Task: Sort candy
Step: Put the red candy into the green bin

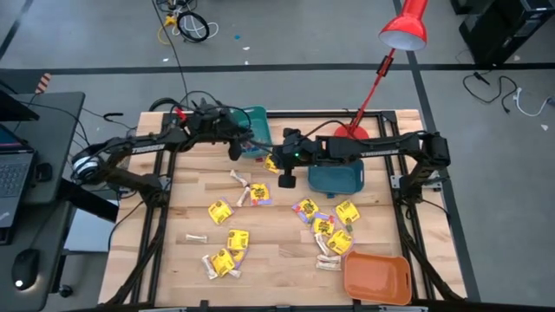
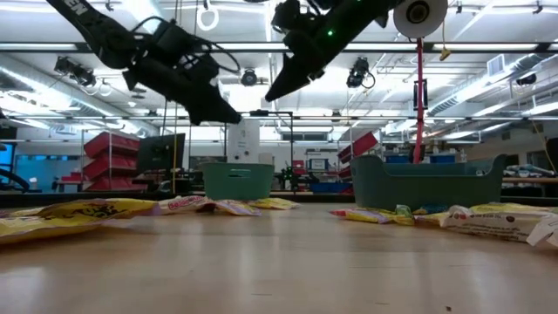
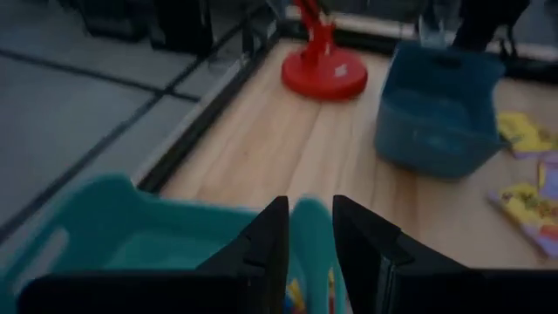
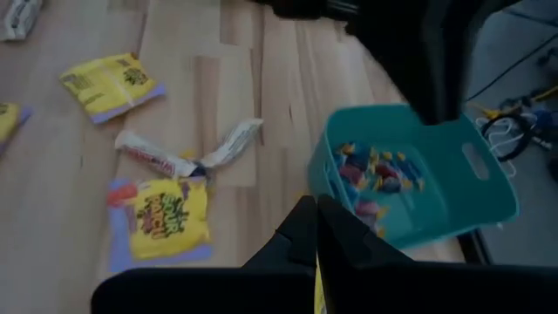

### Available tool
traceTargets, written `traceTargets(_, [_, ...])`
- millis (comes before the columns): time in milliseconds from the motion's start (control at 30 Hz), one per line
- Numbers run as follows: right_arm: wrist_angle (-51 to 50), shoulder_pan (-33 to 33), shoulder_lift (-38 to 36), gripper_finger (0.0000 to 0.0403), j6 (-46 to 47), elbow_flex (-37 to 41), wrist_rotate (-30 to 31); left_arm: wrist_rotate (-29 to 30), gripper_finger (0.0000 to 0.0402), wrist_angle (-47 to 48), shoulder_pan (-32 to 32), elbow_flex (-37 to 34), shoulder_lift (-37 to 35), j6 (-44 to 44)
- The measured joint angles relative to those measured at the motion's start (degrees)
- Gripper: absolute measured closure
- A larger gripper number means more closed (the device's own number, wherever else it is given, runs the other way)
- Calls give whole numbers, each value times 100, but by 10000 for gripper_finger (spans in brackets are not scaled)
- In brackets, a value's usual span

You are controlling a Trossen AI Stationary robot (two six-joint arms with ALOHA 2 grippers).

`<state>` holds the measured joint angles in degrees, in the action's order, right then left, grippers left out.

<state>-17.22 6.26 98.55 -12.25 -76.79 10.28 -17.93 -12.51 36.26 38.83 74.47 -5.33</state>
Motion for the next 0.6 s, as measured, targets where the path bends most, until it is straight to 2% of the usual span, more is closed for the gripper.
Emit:
traceTargets(233, [316,62,416,403,-188,0,-297,72,308,375,-69,-62,-821,-47])
traceTargets(400, [723,88,830,397,-195,0,-402,433,308,964,-115,-56,-1447,-209])
traceTargets(600, [1752,89,1312,377,-443,-2,-393,559,308,1472,-117,-57,-1847,-209])
